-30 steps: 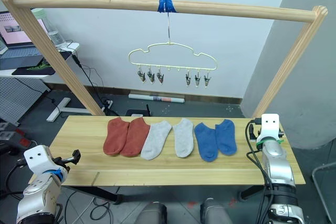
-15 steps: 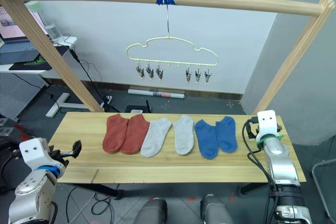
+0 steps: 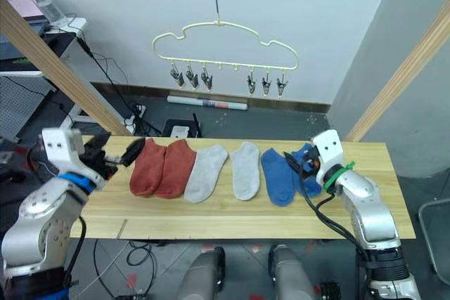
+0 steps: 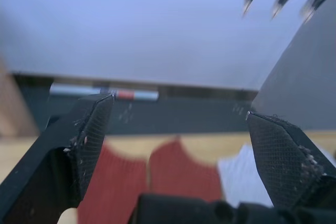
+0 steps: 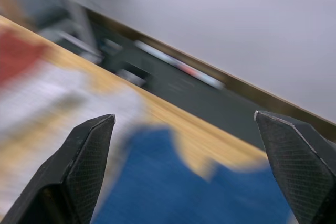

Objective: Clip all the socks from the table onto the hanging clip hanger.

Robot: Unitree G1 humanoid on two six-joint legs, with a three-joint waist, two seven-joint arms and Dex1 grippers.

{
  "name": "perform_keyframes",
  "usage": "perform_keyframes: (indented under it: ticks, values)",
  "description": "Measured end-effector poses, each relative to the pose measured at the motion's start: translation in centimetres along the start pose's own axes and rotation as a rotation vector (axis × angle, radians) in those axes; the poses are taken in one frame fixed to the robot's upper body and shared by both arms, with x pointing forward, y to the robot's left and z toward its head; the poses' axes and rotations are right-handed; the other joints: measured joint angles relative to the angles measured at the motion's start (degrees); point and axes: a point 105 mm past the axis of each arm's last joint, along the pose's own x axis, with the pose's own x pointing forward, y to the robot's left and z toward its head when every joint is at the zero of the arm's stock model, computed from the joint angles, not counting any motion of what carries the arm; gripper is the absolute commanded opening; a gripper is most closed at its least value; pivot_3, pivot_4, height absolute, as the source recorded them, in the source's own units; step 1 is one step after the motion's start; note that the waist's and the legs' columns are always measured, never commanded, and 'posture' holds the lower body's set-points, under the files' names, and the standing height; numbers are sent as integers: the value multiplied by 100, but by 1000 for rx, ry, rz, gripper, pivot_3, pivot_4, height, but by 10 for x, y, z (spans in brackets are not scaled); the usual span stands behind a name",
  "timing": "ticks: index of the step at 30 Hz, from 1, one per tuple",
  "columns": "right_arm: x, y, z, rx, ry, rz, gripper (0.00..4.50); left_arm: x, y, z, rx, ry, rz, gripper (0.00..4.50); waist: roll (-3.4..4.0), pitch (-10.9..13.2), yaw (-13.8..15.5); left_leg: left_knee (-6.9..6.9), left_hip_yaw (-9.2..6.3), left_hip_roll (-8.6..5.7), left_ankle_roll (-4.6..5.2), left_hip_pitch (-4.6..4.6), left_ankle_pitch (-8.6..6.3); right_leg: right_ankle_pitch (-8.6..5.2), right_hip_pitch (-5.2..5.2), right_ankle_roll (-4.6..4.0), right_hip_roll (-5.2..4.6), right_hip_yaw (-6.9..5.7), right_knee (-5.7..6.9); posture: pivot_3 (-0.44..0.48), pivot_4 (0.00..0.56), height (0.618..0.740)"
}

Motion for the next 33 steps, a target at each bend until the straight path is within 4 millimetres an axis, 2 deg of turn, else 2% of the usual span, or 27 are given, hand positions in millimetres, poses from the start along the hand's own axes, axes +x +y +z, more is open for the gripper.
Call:
perform_keyframes:
  ticks: [2,4,8,12,16,19,22,28,33]
  values:
    - [5,19,24,-11,-66,104,4462,15,-7,16,-2,-49,-28,4500,-1,18,-6,0,10,-4,0,1,0,1,1,2,-1,-5,-2,32,332,740]
    - [8,32,43,-36,-117,174,4462,25,-13,25,-5,-72,-52,4500,-9,27,-16,0,18,-5,-1,-1,-1,1,1,6,-3,-2,-10,31,333,740]
    - [18,41,64,-33,-182,206,4462,39,-17,23,-5,-63,-76,4500,-25,63,-45,0,14,0,-1,-2,-1,0,-5,7,0,-5,-5,25,334,740]
    - [27,43,74,-60,-218,210,4462,47,-12,22,-6,-65,-63,4500,-27,97,-43,1,12,0,-1,-11,0,0,-14,7,0,-9,0,17,338,740]
    - [40,60,102,-118,-318,256,4462,63,-19,32,-13,-125,-82,4500,-25,102,-39,7,9,-2,-2,-18,0,1,-16,8,0,-12,3,14,338,740]
    - [42,64,104,-133,-329,266,4500,67,-18,34,-17,-149,-83,3899,-25,102,-39,8,12,-5,-2,-25,0,1,-17,9,-7,-12,-2,3,341,740]
    - [43,63,104,-140,-328,262,4500,73,-19,31,-25,-145,-83,3049,-25,102,-38,16,5,-6,-2,-45,0,1,-31,10,-9,-18,0,-3,340,740]
    - [45,66,110,-151,-343,273,4500,87,-28,39,-26,-173,-108,3049,-25,103,-45,30,3,-5,-2,-51,0,2,-35,11,-7,-20,6,-14,341,740]
    - [48,70,116,-160,-363,290,4500,93,-32,36,-37,-181,-120,3049,-24,104,-83,44,-1,-4,-1,-59,0,2,-36,13,-6,-22,10,-17,342,740]
